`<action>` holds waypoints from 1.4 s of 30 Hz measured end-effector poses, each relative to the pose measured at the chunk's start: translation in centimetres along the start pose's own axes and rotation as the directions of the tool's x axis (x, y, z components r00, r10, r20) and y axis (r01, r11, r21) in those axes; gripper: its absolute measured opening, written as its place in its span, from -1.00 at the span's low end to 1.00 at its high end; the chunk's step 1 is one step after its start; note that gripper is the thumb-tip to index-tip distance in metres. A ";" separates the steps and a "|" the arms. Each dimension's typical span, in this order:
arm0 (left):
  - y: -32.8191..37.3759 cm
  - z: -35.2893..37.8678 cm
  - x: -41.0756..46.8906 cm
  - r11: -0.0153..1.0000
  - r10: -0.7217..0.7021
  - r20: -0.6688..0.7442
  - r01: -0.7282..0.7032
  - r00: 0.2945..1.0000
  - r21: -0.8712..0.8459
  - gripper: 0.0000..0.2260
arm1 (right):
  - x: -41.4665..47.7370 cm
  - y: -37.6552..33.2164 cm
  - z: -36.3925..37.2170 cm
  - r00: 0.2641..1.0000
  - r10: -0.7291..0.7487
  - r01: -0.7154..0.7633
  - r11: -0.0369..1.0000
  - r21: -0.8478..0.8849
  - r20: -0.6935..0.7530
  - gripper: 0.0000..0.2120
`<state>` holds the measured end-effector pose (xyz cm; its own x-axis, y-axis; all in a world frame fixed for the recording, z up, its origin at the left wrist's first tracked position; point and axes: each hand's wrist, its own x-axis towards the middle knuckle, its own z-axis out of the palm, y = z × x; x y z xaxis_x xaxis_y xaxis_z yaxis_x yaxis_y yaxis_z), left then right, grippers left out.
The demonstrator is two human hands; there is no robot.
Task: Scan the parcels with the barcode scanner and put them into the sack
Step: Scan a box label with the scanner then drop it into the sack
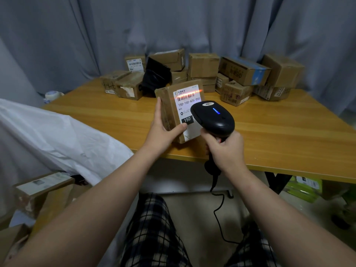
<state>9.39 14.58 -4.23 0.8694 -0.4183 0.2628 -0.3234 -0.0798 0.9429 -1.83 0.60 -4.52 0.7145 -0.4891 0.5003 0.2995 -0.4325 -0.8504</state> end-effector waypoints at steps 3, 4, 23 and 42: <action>0.7 -1.5 -2.3 0.999 0.036 -0.092 -0.038 0.995 -0.017 -0.04 | -0.3 -1.4 1.3 0.998 -0.037 0.034 0.997 0.074 0.045 -0.58; 0.9 -2.3 -3.2 0.998 0.052 -0.123 -0.055 0.991 -0.025 -0.05 | -0.6 -2.0 2.0 0.996 -0.061 0.055 0.993 0.100 0.061 -0.52; -1.6 -26.1 -13.6 -0.008 0.076 -0.255 0.257 0.964 0.966 -0.32 | -6.2 -6.5 18.5 0.866 0.121 -0.137 0.991 -0.002 0.486 -0.73; -7.7 -23.3 -9.1 0.124 -0.242 -0.019 0.050 0.970 0.991 -0.62 | -3.8 -3.5 19.6 0.847 0.288 -0.322 0.947 -0.001 0.447 -0.67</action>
<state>12.66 40.07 -9.08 0.9287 -0.3695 0.0310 -0.3665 -0.9275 -0.0732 6.82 18.78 -6.65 0.9740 -0.2002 0.1060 0.0532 -0.2525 -0.9661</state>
